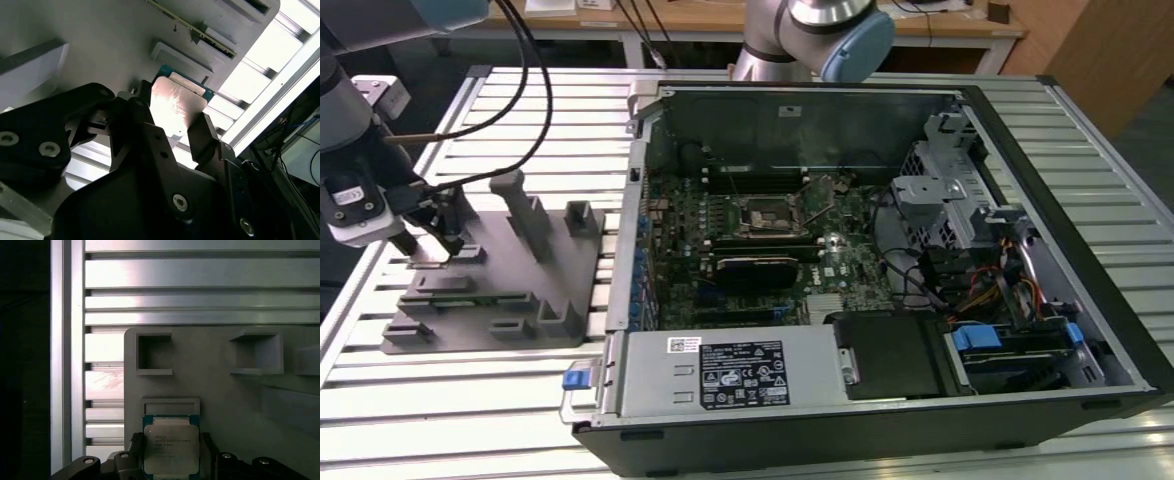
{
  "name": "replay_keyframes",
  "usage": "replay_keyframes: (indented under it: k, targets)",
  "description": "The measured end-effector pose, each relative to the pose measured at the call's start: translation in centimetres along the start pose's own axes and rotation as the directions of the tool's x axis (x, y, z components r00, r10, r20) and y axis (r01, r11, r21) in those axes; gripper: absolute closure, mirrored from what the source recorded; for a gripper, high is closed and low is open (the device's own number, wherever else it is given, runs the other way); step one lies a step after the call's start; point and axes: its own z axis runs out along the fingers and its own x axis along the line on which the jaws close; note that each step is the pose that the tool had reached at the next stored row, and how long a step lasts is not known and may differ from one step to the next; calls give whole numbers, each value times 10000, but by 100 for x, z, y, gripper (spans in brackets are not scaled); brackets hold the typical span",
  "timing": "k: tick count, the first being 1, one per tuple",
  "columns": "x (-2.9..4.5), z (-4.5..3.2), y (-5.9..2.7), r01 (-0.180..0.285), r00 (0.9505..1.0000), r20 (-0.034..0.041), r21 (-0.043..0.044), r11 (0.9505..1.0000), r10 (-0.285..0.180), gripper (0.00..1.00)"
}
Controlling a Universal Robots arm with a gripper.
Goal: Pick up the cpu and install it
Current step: 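Pick up the cpu and move it towards the insertion slot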
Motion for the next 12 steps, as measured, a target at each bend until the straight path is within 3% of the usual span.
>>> replay_keyframes:
  k: [12]
  targets:
    - [0, -101, 3, 0, 10000, -1, -30, 10000, 0, 46]
